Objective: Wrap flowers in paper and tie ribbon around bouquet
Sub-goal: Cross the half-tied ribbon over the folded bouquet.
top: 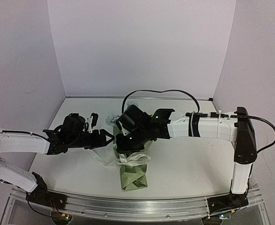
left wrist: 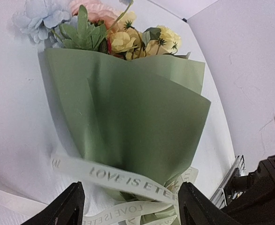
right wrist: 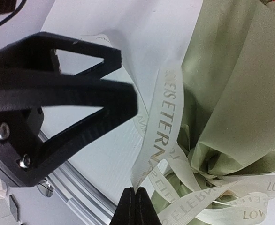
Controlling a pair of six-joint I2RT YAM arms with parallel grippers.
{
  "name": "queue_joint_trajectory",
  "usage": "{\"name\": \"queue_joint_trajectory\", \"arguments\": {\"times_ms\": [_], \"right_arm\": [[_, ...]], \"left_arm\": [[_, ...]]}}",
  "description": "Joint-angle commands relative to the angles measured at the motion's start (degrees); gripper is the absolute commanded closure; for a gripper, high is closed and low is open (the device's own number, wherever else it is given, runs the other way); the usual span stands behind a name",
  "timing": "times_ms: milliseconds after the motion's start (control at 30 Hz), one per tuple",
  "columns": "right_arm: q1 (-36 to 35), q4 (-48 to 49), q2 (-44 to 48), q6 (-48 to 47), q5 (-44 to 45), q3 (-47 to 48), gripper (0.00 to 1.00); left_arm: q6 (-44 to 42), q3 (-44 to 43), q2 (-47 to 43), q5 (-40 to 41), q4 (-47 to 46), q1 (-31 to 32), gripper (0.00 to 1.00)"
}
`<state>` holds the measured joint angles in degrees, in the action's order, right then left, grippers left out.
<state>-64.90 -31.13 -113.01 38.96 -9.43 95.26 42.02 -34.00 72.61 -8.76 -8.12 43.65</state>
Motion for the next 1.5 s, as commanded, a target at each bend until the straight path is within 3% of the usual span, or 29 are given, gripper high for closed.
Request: {"name": "queue_joint_trajectory", "arguments": {"times_ms": [0, 133, 333, 433, 533, 733, 1000, 1267, 1367, 1467], "right_arm": [[-0.54, -1.3, 0.67, -2.87, 5.23, 1.89, 1.0], [-1.09, -1.38, 0.24, -3.82, 6.91, 2.23, 1.0], [-1.54, -1.3, -0.37, -5.78, 6.3, 2.1, 1.0], [-2.25, -1.3, -0.14, -7.52, 7.8, 1.92, 1.0], [-3.51, -1.34, 0.56, -9.45, 12.93, 1.3, 1.0], [-5.78, -1.3, 0.79, -12.47, 20.4, 0.55, 1.0], [-7.42, -1.3, -1.24, -15.37, 22.75, 2.09, 1.0], [-8.55, -1.3, -3.01, -17.0, 24.95, 3.55, 1.0], [-8.69, -1.3, -3.35, -17.32, 25.37, 4.02, 1.0], [-8.88, -1.3, -3.36, -17.45, 25.47, 4.03, 1.0]], "left_arm": [[3.2, -6.23, 5.13, -5.89, 4.55, -1.99, 0.29], [7.56, -6.52, 6.55, -9.22, 4.03, -3.03, 0.29], [0.47, -3.2, 1.38, -9.09, 4.27, -4.55, 0.31], [0.88, -3.01, 0.55, -14.98, 4.98, -6.94, 0.31], [8.95, -2.53, 0.11, -19.64, 4.58, -7.96, 0.33], [32.92, 2.53, 1.29, -27.93, -8.42, -8.02, 0.35], [50.84, 7.89, -0.24, -25.43, -20.55, -7.97, 0.32], [57.96, 6.6, 7.06, -25.73, -29.5, -5.75, 0.34], [57.72, 6.13, 8.28, -24.82, -28.41, -4.93, 0.37], [56.75, 6.17, 8.47, -23.37, -27.08, -4.89, 0.48]]}}
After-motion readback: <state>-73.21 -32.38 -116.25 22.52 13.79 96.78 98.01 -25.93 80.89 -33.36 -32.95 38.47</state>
